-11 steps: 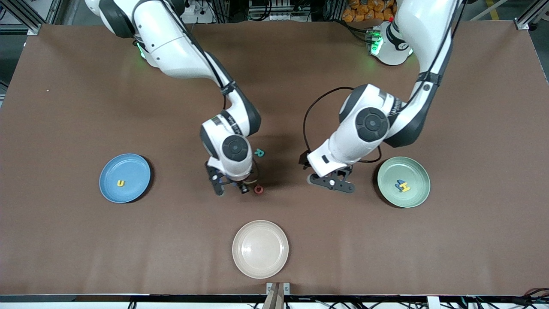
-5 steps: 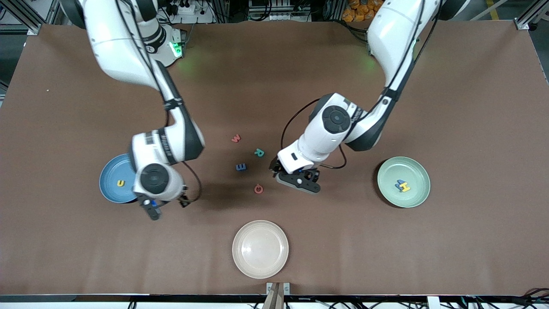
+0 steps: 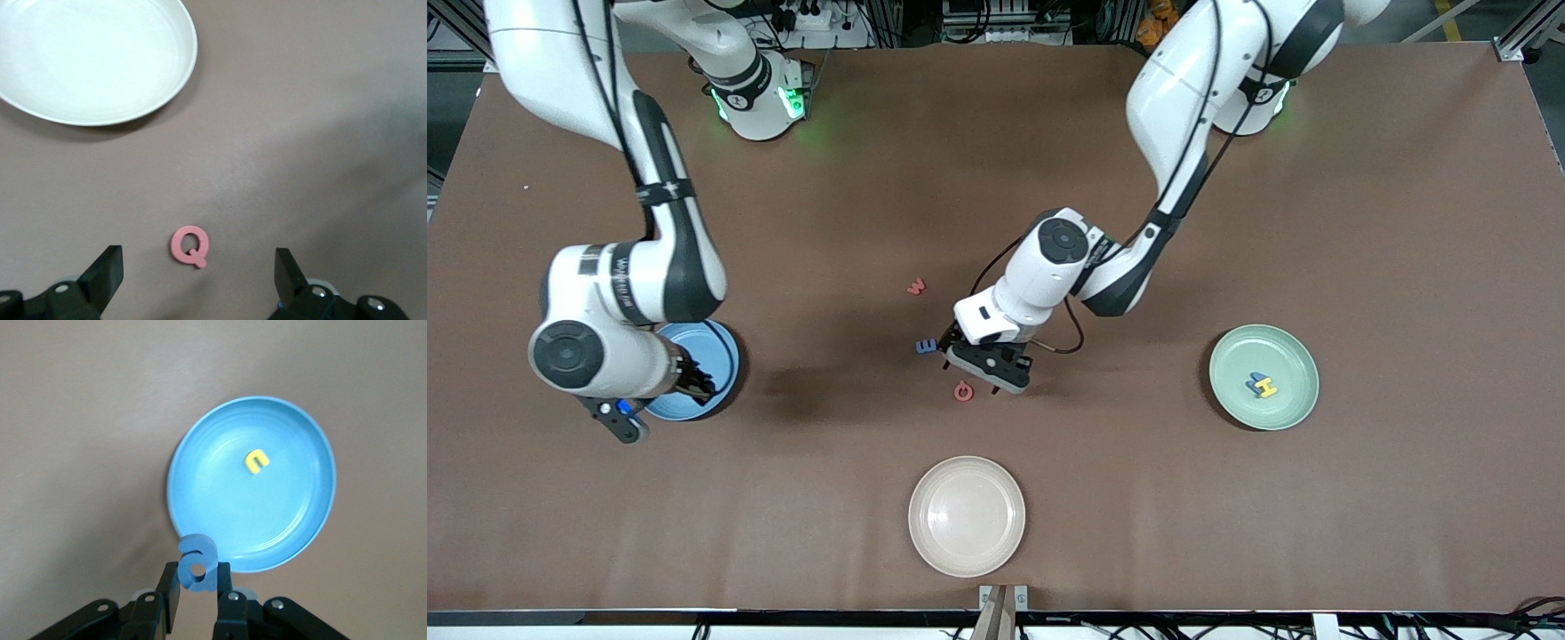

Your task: Sort upper and lower case letters into plates

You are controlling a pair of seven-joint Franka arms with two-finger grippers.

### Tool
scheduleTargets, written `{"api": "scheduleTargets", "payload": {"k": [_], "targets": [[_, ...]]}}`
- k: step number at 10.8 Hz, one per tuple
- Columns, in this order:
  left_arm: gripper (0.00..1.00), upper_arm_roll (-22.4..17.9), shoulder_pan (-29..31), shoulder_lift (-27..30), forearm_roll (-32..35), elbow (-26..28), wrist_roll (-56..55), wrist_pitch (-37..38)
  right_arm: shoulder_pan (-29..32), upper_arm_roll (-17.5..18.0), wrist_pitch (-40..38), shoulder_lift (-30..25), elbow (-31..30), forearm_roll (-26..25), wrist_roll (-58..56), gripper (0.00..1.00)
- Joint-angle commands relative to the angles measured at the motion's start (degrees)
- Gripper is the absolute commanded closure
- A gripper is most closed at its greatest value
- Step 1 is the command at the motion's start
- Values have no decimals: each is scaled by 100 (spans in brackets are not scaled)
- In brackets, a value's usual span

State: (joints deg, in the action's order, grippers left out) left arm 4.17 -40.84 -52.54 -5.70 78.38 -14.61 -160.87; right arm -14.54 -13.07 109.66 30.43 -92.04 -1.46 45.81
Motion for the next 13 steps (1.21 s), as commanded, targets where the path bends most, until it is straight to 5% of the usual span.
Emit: {"api": "scheduleTargets", "payload": {"k": [1,3,13], "targets": [[0,-275,-231,-291,-72,-341,622,-68,346,103,56,-169,-305,-92,-405,100],[0,-372,-284,-362,-72,-350,1309,-68,399,112,-58,-169,-323,-83,-442,1],[19,-628,-486,-977,-98,-956,1558,-77,356,112,-59,-134,-332,-21,-406,0]]}}
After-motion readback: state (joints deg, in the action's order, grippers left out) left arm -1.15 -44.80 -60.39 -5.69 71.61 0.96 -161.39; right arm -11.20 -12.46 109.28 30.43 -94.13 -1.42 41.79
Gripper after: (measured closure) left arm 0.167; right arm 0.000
